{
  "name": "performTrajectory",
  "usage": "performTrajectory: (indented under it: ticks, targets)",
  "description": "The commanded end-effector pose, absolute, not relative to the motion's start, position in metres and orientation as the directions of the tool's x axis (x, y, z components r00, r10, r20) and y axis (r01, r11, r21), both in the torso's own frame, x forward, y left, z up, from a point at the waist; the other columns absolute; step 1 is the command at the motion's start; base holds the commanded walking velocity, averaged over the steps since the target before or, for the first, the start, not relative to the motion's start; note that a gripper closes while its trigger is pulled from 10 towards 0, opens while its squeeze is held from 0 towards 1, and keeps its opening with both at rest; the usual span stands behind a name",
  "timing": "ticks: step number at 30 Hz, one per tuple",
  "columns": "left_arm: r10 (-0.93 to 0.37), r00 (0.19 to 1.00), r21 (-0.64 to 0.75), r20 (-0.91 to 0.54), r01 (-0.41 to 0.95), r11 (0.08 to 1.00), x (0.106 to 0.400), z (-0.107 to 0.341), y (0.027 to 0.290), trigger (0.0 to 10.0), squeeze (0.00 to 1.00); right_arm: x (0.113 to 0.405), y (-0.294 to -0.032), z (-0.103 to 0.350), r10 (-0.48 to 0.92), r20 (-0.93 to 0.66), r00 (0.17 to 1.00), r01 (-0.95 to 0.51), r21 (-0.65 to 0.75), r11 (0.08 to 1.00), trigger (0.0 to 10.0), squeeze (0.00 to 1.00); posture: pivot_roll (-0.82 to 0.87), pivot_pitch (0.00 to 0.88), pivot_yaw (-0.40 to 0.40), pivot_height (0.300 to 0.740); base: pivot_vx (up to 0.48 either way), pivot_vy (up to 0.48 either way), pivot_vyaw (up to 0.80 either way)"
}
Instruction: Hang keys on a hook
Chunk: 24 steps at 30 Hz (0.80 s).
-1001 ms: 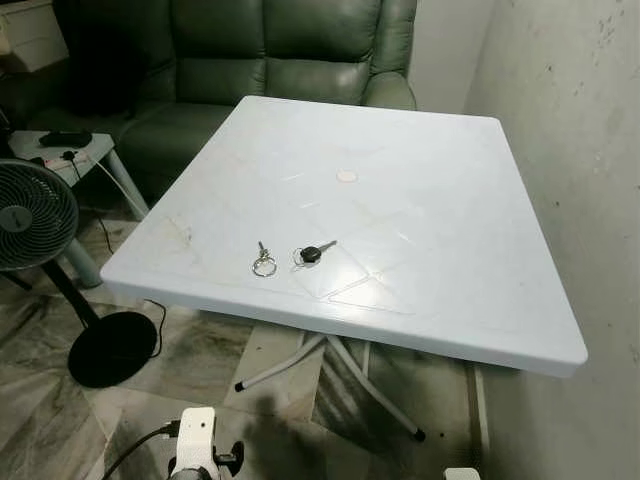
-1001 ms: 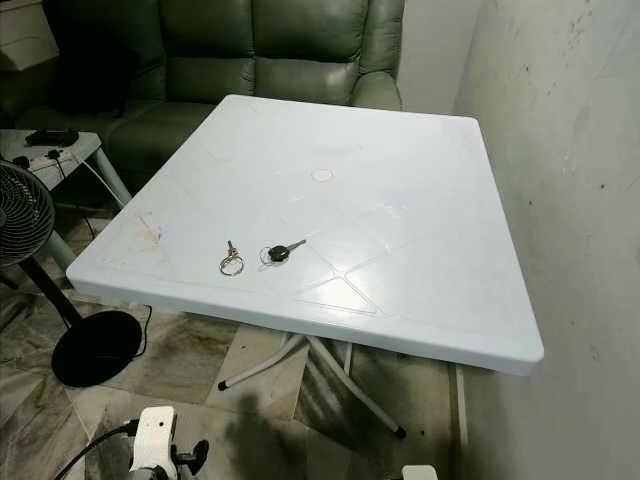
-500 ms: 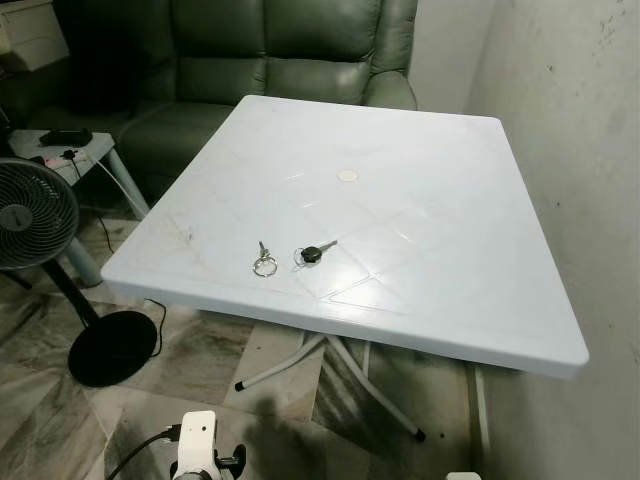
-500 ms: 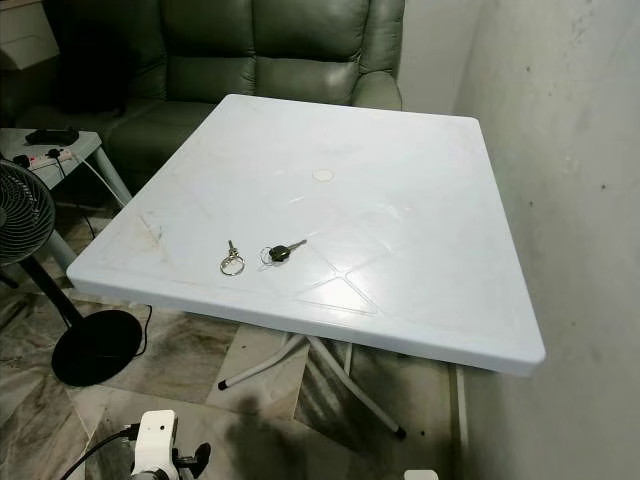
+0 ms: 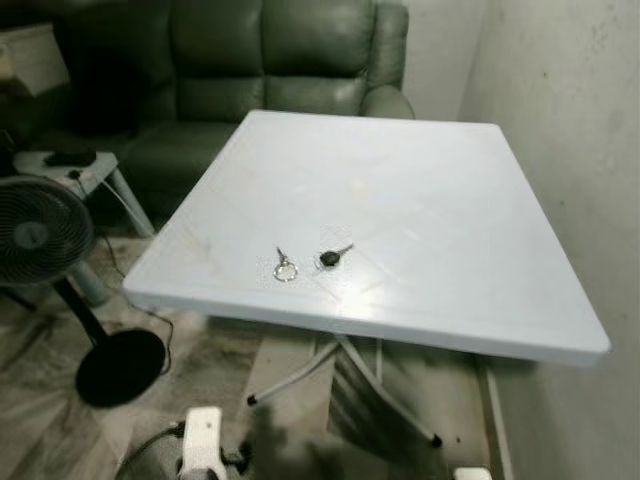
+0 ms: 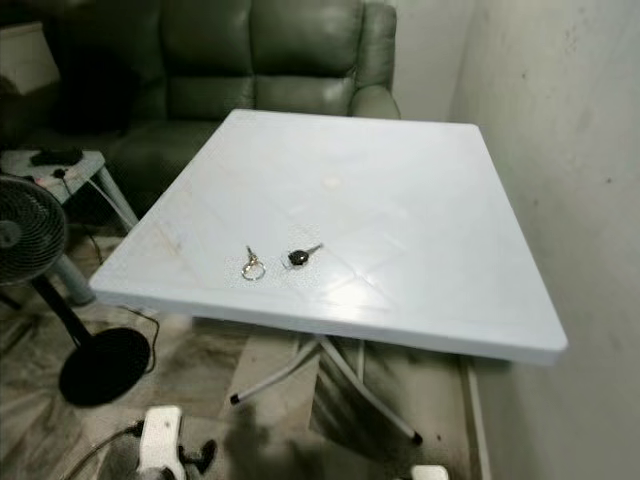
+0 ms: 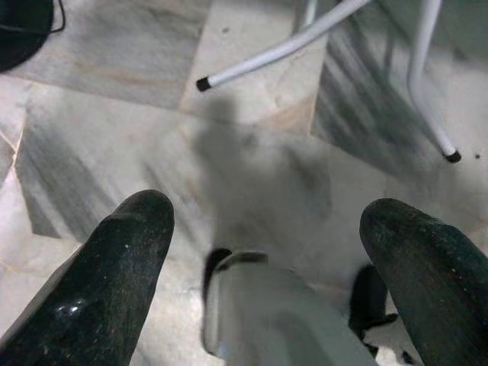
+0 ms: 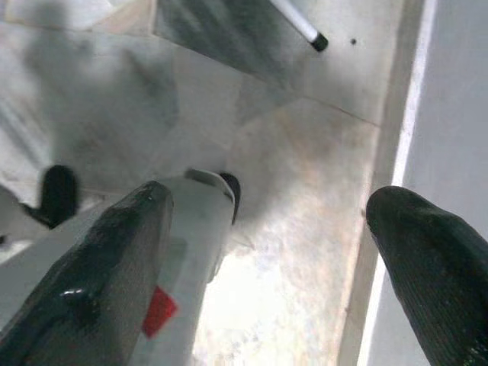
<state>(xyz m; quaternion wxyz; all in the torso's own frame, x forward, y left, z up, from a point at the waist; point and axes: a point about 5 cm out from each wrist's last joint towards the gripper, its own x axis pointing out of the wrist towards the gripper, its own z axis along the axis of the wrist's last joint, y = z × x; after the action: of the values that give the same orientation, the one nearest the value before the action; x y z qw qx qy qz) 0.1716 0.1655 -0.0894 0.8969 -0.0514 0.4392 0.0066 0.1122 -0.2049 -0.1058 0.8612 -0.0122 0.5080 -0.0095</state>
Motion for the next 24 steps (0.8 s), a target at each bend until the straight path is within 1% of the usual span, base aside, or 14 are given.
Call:
performTrajectory:
  ticks: [1, 6, 18, 23, 24]
  targets:
    - [-0.003, 0.624, -0.059, -0.782, -0.070, 0.996, 0.1751, -0.0867, 0.1782, 10.0, 0.00, 0.1101, -0.1904, -0.1089, 0.014, -0.886, 0.464, -0.016, 0.007, 1.000, 10.0, 0.00, 0.03, 0.000, -0.003, 0.740, 0.000, 0.472, 0.00]
    - [-0.001, 0.624, -0.057, -0.782, -0.070, 0.996, 0.1749, -0.0867, 0.1787, 10.0, 0.00, 0.1100, -0.1899, -0.1090, 0.017, -0.886, 0.463, -0.019, 0.008, 1.000, 10.0, 0.00, 0.03, 0.000, -0.003, 0.740, 0.000, 0.468, 0.00]
    - [-0.002, 0.632, -0.047, -0.775, -0.054, 0.997, 0.1757, -0.0860, 0.1794, 10.0, 0.00, 0.1096, -0.1892, -0.1091, 0.023, -0.886, 0.463, -0.029, 0.010, 1.000, 10.0, 0.00, 0.04, 0.000, -0.005, 0.740, 0.000, 0.000, 0.00]
    - [-0.020, 0.638, -0.040, -0.769, -0.018, 0.999, 0.1758, -0.0854, 0.1799, 10.0, 0.00, 0.1094, -0.1890, -0.1089, 0.033, -0.883, 0.467, -0.046, 0.014, 0.999, 10.0, 0.00, 0.03, 0.000, -0.004, 0.740, 0.000, 0.000, 0.00]
    - [-0.035, 0.643, -0.038, -0.765, 0.010, 0.999, 0.1747, -0.0854, 0.1795, 10.0, 0.00, 0.1096, -0.1889, -0.1087, 0.039, -0.881, 0.471, -0.061, 0.012, 0.998, 10.0, 0.00, 0.03, 0.000, -0.003, 0.740, 0.000, 0.000, 0.00]
